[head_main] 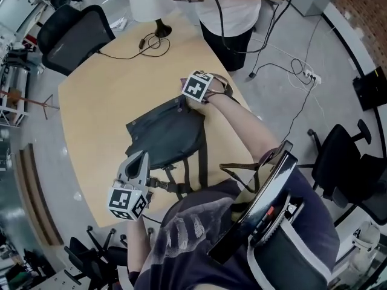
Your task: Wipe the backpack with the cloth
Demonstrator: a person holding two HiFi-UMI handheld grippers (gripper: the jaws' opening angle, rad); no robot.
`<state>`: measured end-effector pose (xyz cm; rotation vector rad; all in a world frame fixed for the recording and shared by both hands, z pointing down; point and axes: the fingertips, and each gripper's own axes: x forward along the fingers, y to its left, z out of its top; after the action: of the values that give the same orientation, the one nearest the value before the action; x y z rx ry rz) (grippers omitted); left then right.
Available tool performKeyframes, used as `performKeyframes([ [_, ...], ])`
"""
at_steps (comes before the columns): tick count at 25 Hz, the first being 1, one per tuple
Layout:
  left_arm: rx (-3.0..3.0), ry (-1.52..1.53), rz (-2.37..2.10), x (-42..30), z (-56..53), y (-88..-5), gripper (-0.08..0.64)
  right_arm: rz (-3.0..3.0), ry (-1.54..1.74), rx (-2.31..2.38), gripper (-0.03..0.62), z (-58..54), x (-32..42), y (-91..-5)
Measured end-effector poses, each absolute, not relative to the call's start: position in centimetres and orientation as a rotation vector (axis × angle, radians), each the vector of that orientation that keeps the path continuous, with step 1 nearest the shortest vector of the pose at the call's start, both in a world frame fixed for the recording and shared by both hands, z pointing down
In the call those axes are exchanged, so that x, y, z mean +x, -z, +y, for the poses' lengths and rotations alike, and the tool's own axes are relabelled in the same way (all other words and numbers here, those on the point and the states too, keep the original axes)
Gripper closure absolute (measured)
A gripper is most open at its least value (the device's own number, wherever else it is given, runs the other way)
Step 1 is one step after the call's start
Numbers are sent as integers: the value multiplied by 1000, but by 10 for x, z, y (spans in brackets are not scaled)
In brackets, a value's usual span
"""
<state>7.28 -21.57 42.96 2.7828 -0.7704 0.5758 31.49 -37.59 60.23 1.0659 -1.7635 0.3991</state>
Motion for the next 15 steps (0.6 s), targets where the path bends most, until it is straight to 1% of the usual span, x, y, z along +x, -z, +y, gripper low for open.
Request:
performKeyframes([
  [4,2762,-598,-784,84,-211,-435,554,-1757,-236,1130,560,-400,324,-588],
  [7,2748,-618,-768,84,-215,-444,554,-1779,-241,1141,560,-405,305,-602],
  [11,2712,-601,-818,52,-229,-454,554,-1801,-271,1025,560,-402,237,-640],
  [15,2681,-555,-870,16,-255,-470,554,-1850,-278,883,560,-415,163,-661],
])
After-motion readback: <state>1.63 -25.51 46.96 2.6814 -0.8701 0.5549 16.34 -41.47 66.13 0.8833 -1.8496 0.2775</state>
